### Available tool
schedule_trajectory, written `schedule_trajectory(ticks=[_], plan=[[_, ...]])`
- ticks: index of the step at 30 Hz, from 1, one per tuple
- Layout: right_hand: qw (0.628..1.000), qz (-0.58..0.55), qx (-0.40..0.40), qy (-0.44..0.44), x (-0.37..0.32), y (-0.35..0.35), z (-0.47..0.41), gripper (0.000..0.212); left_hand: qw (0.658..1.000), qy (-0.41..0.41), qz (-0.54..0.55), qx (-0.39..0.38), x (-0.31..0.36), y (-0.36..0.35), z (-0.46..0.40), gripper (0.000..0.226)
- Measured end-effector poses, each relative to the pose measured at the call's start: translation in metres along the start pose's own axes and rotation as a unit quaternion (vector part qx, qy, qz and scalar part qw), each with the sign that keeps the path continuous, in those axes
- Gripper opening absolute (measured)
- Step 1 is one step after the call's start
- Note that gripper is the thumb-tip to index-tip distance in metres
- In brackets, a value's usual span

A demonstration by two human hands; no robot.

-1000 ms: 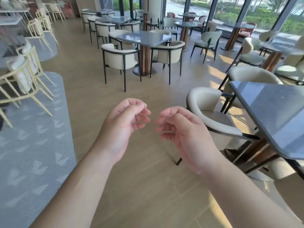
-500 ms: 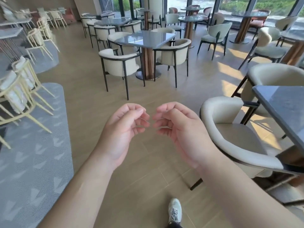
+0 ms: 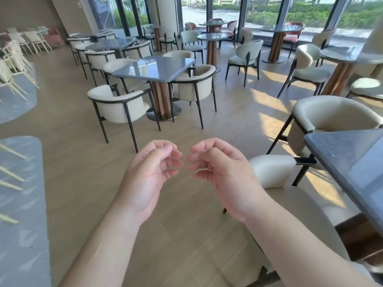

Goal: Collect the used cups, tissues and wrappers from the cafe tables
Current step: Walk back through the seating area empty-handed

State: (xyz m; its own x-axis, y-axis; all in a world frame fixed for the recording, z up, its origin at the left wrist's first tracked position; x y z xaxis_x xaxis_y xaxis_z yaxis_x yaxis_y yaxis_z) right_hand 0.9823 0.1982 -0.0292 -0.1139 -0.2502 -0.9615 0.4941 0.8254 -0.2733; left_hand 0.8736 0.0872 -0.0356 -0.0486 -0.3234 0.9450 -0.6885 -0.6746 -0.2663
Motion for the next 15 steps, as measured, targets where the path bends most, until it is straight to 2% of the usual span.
schedule_trajectory(ticks=[8,15], plan=[[0.999,0.015,0.036,0.005,0.000,0.025,-0.120,0.013,0.998,0.001,-0.012,-0.055,-0.032,0.015,-0.127,0.013],[0.995,0.030,0.092,0.014,-0.004,0.031,-0.264,0.013,0.991,-0.010,-0.020,-0.132,-0.049,0.047,-0.285,0.019]])
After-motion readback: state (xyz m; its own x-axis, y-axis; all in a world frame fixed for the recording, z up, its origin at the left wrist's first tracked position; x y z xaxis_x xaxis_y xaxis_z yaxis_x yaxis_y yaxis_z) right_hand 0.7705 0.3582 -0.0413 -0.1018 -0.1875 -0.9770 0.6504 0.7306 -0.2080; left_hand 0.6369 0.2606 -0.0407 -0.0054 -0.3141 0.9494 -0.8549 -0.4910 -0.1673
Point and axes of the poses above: each hand's wrist, its own z-axis away from the middle knuckle, its own y-axis out of the back of the hand, x = y × z, the point moved 3 cm from there along -z, towards the middle knuckle, and after that the axes turned 7 degrees about -y, right-handed, at the moved point
